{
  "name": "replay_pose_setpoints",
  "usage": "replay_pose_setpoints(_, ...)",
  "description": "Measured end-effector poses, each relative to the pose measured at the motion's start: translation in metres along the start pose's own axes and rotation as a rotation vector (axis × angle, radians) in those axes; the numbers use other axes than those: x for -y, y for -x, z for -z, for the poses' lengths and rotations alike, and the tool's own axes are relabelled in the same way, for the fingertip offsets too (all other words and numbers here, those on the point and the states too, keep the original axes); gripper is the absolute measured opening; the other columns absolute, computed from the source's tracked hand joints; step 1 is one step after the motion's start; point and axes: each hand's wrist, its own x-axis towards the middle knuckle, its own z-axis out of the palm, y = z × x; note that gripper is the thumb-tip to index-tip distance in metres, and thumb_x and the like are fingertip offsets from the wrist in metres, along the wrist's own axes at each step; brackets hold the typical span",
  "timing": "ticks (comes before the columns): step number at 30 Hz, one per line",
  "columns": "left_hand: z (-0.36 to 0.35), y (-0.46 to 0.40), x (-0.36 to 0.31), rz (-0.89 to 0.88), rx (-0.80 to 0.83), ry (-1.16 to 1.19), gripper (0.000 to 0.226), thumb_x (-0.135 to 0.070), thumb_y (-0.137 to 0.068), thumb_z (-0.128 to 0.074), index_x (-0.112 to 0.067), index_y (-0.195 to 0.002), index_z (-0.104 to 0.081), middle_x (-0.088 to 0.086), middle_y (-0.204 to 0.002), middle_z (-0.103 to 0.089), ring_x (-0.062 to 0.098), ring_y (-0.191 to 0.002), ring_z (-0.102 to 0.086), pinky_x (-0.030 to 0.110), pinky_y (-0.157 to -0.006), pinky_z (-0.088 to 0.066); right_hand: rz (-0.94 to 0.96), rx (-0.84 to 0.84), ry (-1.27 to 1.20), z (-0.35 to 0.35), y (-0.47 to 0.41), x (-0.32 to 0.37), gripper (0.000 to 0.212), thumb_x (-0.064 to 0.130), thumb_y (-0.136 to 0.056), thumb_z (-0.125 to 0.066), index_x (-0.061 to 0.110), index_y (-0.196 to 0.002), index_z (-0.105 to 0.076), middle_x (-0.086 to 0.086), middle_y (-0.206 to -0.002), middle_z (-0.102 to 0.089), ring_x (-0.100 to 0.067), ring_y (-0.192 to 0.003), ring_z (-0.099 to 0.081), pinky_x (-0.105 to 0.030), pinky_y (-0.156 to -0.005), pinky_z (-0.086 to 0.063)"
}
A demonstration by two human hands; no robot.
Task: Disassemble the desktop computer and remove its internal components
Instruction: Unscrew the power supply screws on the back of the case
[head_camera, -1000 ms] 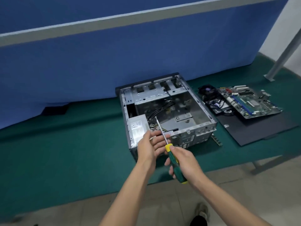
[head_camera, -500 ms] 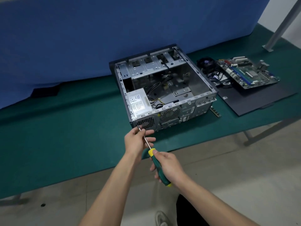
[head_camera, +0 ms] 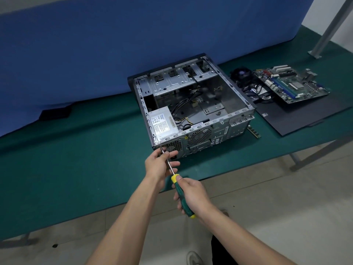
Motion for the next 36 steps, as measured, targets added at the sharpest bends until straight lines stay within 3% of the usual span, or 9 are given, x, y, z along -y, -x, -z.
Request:
replay_pose_setpoints(8, 0.002, -0.003, -0.001, -0.001, -0.015, -0.016, 0.015, -0.006, -0.096, -0.047, -0.008, -0.110, -0.052, 0.012, -0.097, -0.071, 0.013, -0.045, -0.061, 0.023, -0.041, -0.048, -0.009, 0.016, -0.034, 0.001, -0.004, -0.002, 0.035, 0.038, -0.099, -0.043, 0.009, -0.088, -0.061, -0.002, -0.057, -0.055, -0.014, -0.039, -0.046, -0.019, -0.039, -0.037)
replay_pose_setpoints(17, -0.004, -0.006, -0.009, 0.022, -0.087, -0.068, 0.010, -0.005, -0.096, -0.047, -0.009, -0.089, -0.052, 0.010, -0.083, -0.067, 0.012, -0.037, -0.058, 0.021, -0.035, -0.047, -0.303, 0.346, -0.565, 0.008, -0.015, -0.004, 0.042, 0.046, -0.097, -0.040, 0.010, -0.084, -0.059, 0.003, -0.052, -0.043, -0.010, -0.036, -0.036, -0.019, -0.033, -0.030)
replay_pose_setpoints(20, -0.003, -0.007, -0.010, 0.022, -0.098, -0.083, 0.005, -0.006, -0.096, -0.047, -0.006, -0.097, -0.052, 0.009, -0.079, -0.066, 0.011, -0.036, -0.057, 0.021, -0.035, -0.047, -0.338, 0.373, -0.637, 0.006, -0.016, -0.006, 0.043, 0.048, -0.095, -0.042, 0.010, -0.083, -0.058, 0.003, -0.052, -0.040, -0.009, -0.034, -0.034, -0.019, -0.031, -0.029)
replay_pose_setpoints(22, -0.002, -0.007, -0.009, 0.015, -0.092, -0.107, 0.006, -0.007, -0.097, -0.046, -0.006, -0.098, -0.052, 0.008, -0.080, -0.067, 0.011, -0.038, -0.059, 0.021, -0.036, -0.047, -0.319, 0.286, -0.566, -0.002, -0.014, -0.007, 0.046, 0.052, -0.094, -0.043, 0.011, -0.077, -0.058, 0.002, -0.051, -0.042, -0.010, -0.034, -0.035, -0.018, -0.033, -0.029)
replay_pose_setpoints(25, -0.002, -0.006, -0.007, 0.025, -0.052, -0.128, 0.013, -0.010, -0.098, -0.044, -0.008, -0.088, -0.051, 0.010, -0.083, -0.067, 0.012, -0.040, -0.060, 0.022, -0.037, -0.047, -0.089, -0.089, -0.058, -0.022, -0.015, -0.009, 0.047, 0.050, -0.094, -0.044, 0.014, -0.067, -0.053, -0.001, -0.050, -0.048, -0.017, -0.036, -0.043, -0.020, -0.040, -0.032)
replay_pose_setpoints(28, -0.001, -0.004, -0.002, 0.033, -0.089, -0.207, 0.015, -0.013, -0.097, -0.048, -0.004, -0.085, -0.052, 0.012, -0.070, -0.067, 0.016, -0.037, -0.056, 0.022, -0.038, -0.043, -0.016, -0.289, 0.142, -0.038, -0.016, -0.013, 0.037, 0.042, -0.092, -0.051, 0.017, -0.065, -0.044, -0.002, -0.060, -0.053, -0.023, -0.055, -0.049, -0.028, -0.054, -0.036)
replay_pose_setpoints(31, 0.001, -0.002, 0.001, 0.041, -0.159, -0.232, 0.020, -0.011, -0.095, -0.051, -0.002, -0.077, -0.052, 0.015, -0.061, -0.063, 0.020, -0.040, -0.052, 0.025, -0.042, -0.042, -0.068, -0.186, 0.005, -0.040, -0.017, -0.012, 0.026, 0.031, -0.089, -0.058, 0.016, -0.073, -0.044, -0.001, -0.067, -0.052, -0.018, -0.060, -0.044, -0.029, -0.058, -0.033)
replay_pose_setpoints(34, 0.001, -0.003, 0.001, 0.038, -0.133, -0.196, 0.027, -0.009, -0.098, -0.045, 0.001, -0.074, -0.053, 0.017, -0.062, -0.062, 0.020, -0.039, -0.057, 0.026, -0.039, -0.048, -0.088, 0.021, -0.064, -0.035, -0.012, -0.008, 0.034, 0.045, -0.095, -0.046, 0.012, -0.091, -0.054, -0.008, -0.086, -0.066, -0.023, -0.071, -0.060, -0.030, -0.064, -0.045)
replay_pose_setpoints(36, 0.002, -0.003, 0.000, 0.047, -0.074, -0.146, 0.029, -0.009, -0.100, -0.040, 0.005, -0.078, -0.054, 0.016, -0.060, -0.064, 0.020, -0.042, -0.063, 0.027, -0.039, -0.052, -0.102, 0.119, -0.159, -0.023, -0.010, -0.007, 0.034, 0.039, -0.098, -0.043, 0.009, -0.091, -0.058, -0.007, -0.075, -0.070, -0.024, -0.059, -0.064, -0.028, -0.057, -0.050)
